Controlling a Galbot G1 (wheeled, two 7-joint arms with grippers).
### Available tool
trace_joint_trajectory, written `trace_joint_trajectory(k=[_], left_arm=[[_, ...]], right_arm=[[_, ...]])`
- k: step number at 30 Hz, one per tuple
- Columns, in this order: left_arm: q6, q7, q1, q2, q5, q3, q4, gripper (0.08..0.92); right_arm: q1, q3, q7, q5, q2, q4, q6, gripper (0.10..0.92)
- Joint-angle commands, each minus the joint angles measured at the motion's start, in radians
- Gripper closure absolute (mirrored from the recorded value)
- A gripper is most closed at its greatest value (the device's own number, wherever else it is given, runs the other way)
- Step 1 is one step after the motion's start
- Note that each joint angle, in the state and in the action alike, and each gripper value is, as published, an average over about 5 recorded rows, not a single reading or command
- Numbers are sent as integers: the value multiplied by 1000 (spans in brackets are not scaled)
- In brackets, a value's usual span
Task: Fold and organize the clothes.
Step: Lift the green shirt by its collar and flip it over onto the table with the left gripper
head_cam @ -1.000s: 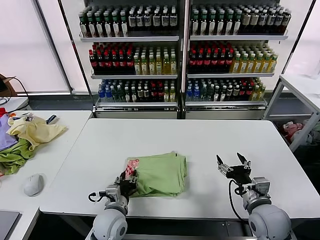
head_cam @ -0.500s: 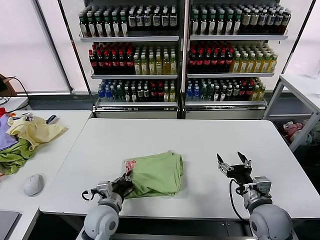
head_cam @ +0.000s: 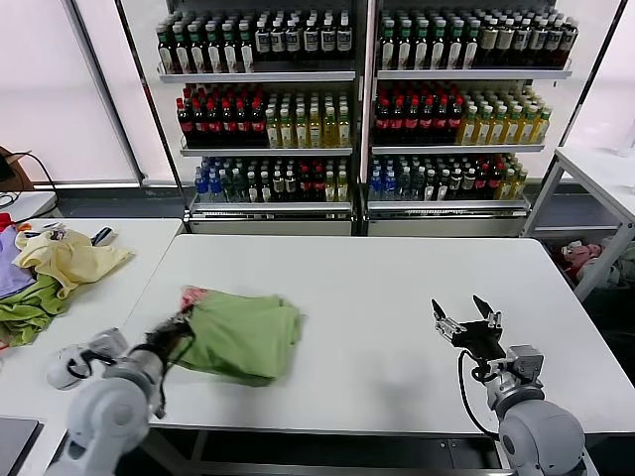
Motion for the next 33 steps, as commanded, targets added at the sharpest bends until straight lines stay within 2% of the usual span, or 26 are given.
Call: trace_joint_trajectory(k=[1, 5, 9, 14, 18, 24, 33], left_arm=[[24, -13, -14, 188, -221, -319, -109, 880], [24, -7, -21, 193, -154, -233, -197, 880], [23, 32, -15, 125, 77, 4, -229, 880], [16, 99, -42, -19, 461, 355, -94, 880], [10, 129, -99, -121, 673, 542, 22, 880], [24, 128, -202, -220, 731, 690, 97, 880], [21, 114, -294, -299, 725, 729, 220, 880]], right_arm=[[0, 3, 0, 9, -2, 6, 2, 203], [-6, 10, -1, 17, -6, 17, 3, 203], [-15, 18, -2, 22, -8, 27, 6, 203], [-29, 29, -3, 24, -10, 38, 10, 203], [-37, 46, -4, 35, -17, 48, 11, 203], [-47, 67, -4, 53, -25, 61, 12, 203], [-42, 62, -5, 52, -26, 62, 12, 203]])
